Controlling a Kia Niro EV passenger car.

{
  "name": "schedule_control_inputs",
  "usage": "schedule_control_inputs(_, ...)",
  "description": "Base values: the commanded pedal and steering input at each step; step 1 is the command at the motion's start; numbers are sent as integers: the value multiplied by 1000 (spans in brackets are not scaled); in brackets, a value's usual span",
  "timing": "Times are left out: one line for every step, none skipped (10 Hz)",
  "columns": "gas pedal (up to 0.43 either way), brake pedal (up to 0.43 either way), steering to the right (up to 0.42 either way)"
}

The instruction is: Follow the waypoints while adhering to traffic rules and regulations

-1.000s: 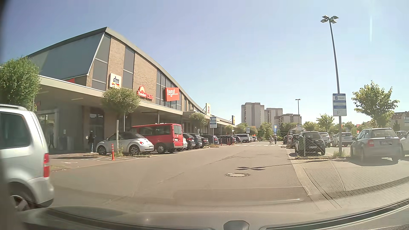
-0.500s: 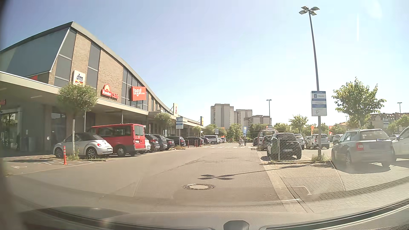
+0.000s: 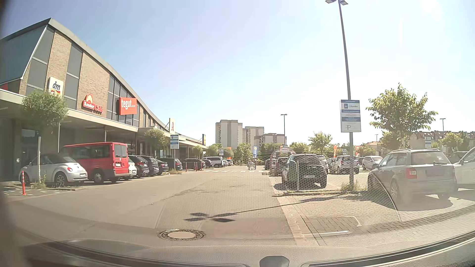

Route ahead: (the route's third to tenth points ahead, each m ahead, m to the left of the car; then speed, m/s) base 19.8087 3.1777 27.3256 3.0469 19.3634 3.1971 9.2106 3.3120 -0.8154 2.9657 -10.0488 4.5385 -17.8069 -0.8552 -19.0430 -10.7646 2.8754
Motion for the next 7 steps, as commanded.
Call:
schedule_control_inputs(189, 30, 147)
schedule_control_inputs(220, 30, 99)
schedule_control_inputs(228, 30, 46)
schedule_control_inputs(240, 30, 12)
schedule_control_inputs(240, 30, -21)
schedule_control_inputs(240, 30, -41)
schedule_control_inputs(240, 30, -55)
